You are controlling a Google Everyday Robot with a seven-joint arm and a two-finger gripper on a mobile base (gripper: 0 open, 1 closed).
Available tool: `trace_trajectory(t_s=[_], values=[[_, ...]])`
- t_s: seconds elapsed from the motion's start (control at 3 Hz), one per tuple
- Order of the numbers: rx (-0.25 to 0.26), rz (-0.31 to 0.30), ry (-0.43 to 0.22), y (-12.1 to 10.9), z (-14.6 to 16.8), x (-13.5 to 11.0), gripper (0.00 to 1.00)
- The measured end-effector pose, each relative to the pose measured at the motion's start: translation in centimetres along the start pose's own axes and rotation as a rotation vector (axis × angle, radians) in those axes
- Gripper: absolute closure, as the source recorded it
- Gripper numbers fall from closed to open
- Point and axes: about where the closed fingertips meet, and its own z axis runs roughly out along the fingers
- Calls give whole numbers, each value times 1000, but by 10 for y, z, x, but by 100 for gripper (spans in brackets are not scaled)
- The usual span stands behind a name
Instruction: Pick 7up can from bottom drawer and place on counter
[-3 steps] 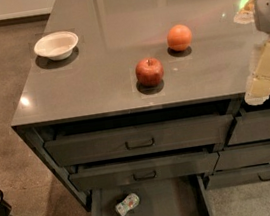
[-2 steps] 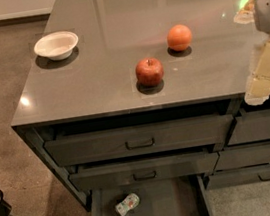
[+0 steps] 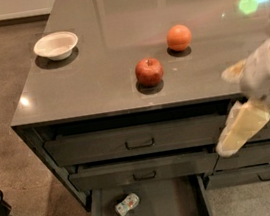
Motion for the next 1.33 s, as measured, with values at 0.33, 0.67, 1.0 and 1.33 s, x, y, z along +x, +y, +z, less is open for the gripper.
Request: trace_trajectory(t_s=[0.33, 0.67, 1.0, 1.33], values=[[-90, 78, -133, 37, 73, -4, 0], [-86, 108, -137, 47, 97, 2, 0], [-64, 119, -112, 50, 93, 3, 0], [-112, 205, -141, 69, 140, 19, 0]])
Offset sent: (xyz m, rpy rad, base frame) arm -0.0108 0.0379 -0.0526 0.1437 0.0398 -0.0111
